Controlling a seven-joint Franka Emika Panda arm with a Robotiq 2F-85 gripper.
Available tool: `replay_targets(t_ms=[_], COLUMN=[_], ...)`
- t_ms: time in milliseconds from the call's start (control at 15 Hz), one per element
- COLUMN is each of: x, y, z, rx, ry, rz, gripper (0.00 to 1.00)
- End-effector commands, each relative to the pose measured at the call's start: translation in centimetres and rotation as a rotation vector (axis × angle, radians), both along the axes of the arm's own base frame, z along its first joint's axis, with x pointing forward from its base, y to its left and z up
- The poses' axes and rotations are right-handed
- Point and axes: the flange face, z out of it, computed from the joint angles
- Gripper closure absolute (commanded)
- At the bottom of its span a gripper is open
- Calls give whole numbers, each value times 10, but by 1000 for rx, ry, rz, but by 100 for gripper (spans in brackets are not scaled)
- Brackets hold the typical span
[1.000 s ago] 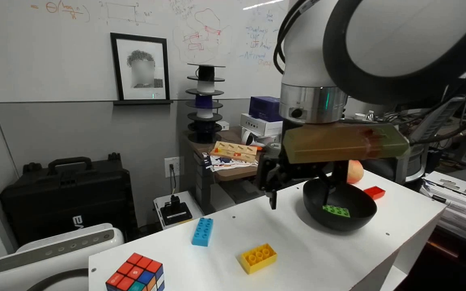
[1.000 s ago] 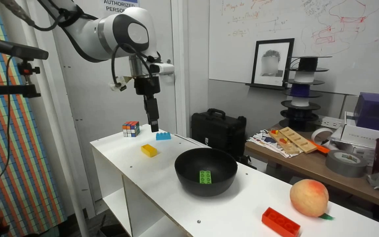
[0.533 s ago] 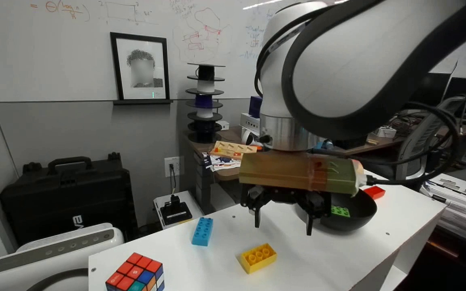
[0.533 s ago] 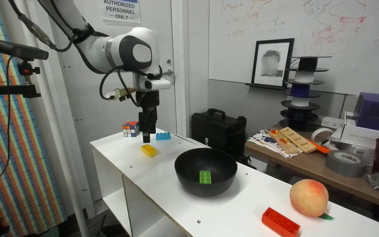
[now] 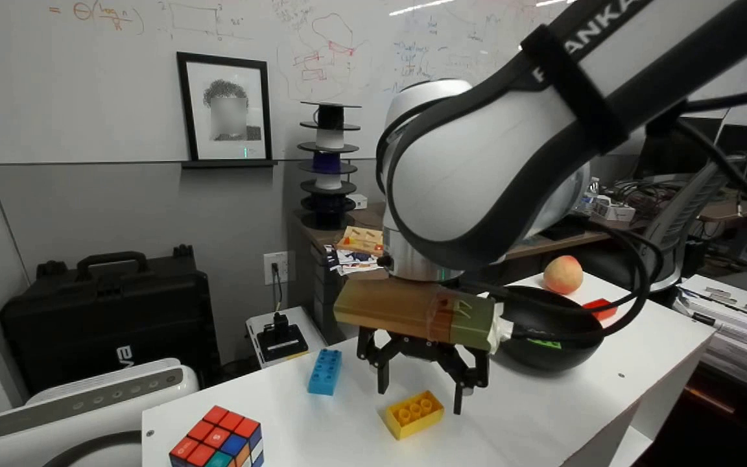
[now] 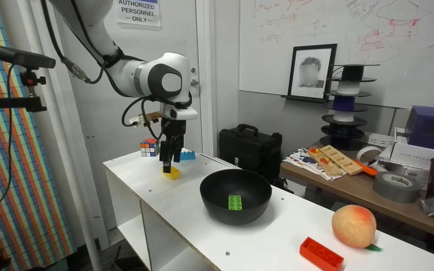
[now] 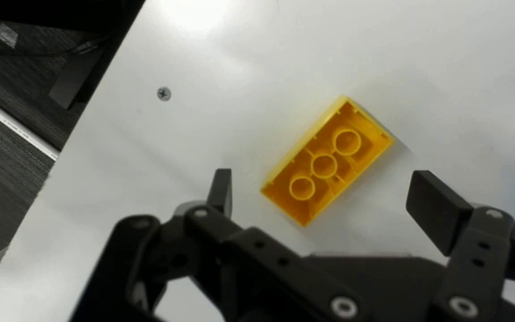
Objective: Place the green, yellow, blue and red blocks inside the black bowl
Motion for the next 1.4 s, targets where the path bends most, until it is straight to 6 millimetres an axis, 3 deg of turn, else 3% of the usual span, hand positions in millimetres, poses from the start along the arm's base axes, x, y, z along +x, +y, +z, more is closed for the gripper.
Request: replay_targets(t_ms=[0,200,267,333,533,867,1000,1333], x=[14,17,18,20,23,22,18,6], y=[17,21,23,24,25,7,-13,-101], z=[-18,-32,-33,-33,-20,10,29,78], rx=[4,2,13,11,7,0,-14,12], ry=[19,39,45,41,24,-17,-48,-96], rz=[-40,-52,-52,-51,-38,-19,-16,-99], gripper=[0,0,25,26,50,89,89,89])
